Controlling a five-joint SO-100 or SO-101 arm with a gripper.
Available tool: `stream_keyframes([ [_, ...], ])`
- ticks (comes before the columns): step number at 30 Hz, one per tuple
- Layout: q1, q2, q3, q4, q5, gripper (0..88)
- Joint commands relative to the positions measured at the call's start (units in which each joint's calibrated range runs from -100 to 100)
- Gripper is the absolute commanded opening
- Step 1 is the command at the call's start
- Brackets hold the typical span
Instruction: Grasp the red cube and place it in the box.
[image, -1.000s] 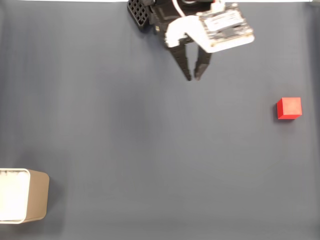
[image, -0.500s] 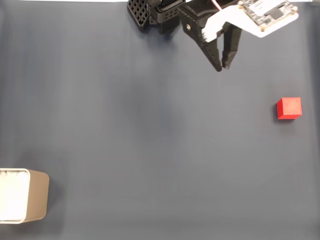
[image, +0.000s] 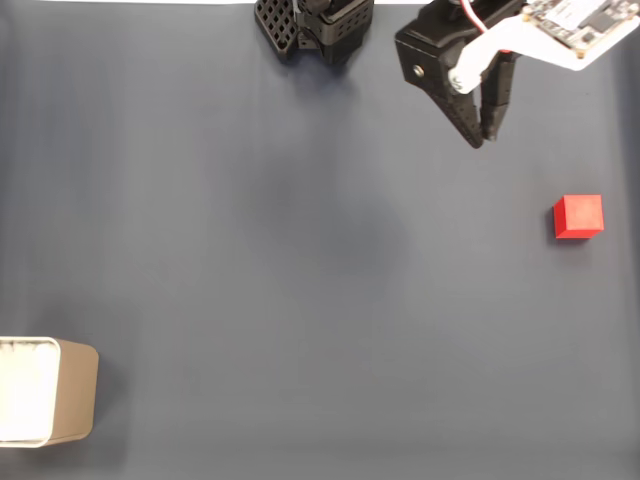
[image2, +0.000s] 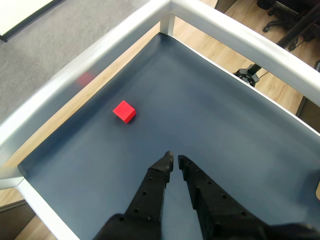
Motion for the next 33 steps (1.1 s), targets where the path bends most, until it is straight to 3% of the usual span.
stream_keyframes([
  [1, -2.0, 0.8, 0.8, -2.7, 0.4, 6.2],
  [10, -4.8, 3.7, 1.7, -5.5, 0.2, 17.6],
  [24, -7.1, 8.6, 2.7, -10.1, 1.1, 26.1],
  [33, -7.3, 11.7, 5.9, -15.5, 2.1, 27.0],
])
